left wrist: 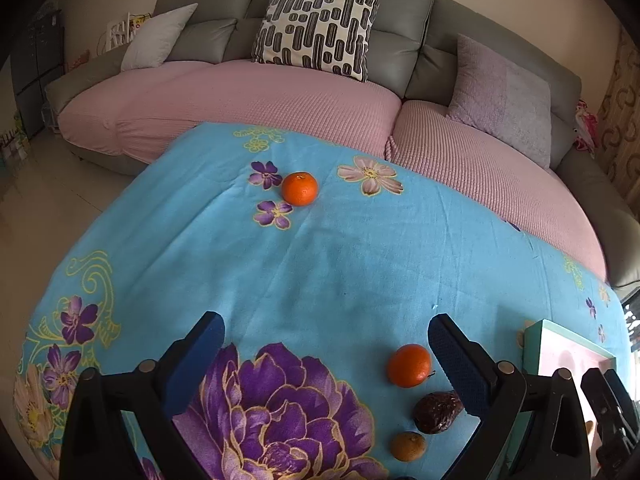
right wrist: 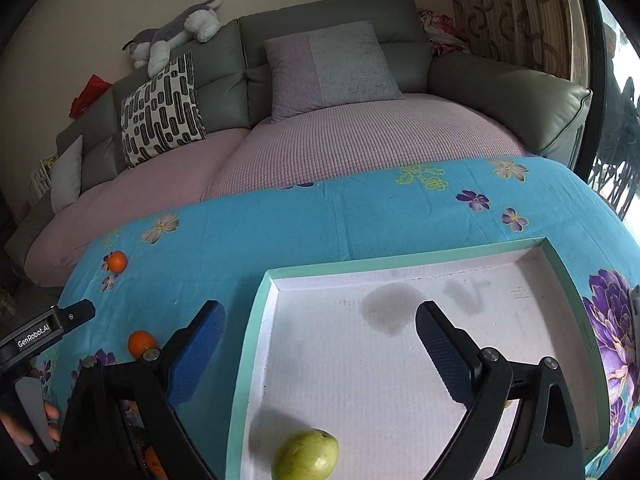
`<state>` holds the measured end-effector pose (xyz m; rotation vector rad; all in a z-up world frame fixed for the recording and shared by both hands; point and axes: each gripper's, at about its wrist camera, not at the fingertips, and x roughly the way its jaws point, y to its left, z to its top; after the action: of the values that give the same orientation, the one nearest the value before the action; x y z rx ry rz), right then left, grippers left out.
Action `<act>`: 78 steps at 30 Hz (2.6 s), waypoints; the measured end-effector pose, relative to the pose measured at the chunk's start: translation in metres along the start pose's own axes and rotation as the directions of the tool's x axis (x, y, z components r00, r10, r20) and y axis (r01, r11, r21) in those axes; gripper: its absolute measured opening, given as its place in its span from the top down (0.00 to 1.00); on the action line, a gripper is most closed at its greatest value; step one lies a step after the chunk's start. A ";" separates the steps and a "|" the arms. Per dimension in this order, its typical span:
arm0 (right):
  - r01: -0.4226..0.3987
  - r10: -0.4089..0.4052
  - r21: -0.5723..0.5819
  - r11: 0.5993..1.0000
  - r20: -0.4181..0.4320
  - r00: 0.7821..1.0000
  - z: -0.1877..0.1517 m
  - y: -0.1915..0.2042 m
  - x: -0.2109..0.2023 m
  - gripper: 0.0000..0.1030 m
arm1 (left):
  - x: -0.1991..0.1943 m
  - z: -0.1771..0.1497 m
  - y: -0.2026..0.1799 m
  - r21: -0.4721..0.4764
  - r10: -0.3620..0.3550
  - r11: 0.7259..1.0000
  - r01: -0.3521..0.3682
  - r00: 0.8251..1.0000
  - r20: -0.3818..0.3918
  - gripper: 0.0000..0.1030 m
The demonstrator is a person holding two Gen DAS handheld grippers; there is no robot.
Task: Organize fruits
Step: 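Move both tools back toward the fruits on the cloth, then grasp the dark red date with the right tool while the left tool grasps a tangerine, then carry the date and tangerine into the white tray and open both tools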
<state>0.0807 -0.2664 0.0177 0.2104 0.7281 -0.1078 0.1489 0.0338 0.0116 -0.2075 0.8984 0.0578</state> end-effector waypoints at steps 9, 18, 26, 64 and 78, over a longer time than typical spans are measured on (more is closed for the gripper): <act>-0.167 0.147 -0.193 0.967 -0.111 0.983 -0.006 0.083 0.025 0.07 | 0.009 0.010 0.008 -0.011 -0.029 1.000 0.029 0.999 -0.020 0.00; -0.216 0.136 -0.298 0.930 -0.270 0.953 -0.031 0.125 0.061 0.07 | 0.042 0.002 0.002 -0.012 -0.110 0.994 0.109 0.982 -0.153 0.02; -0.224 0.107 -0.328 0.918 -0.339 0.935 -0.047 0.133 0.076 0.16 | 0.052 -0.008 -0.017 0.038 -0.158 0.985 0.170 0.962 -0.221 0.11; 0.010 -0.020 -0.071 0.997 -0.141 0.990 0.013 0.019 0.018 0.44 | 0.004 0.001 -0.057 0.041 -0.402 0.909 0.414 0.898 -0.177 0.67; 0.264 -0.249 0.135 0.955 -0.119 0.961 0.022 -0.092 -0.021 0.44 | -0.031 -0.035 -0.153 0.269 -0.474 0.805 0.529 0.846 -0.244 0.67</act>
<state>0.0636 -0.3604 0.0338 0.2653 0.8468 -0.4041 0.1238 -0.1222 0.0381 -0.1350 0.9789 -0.6155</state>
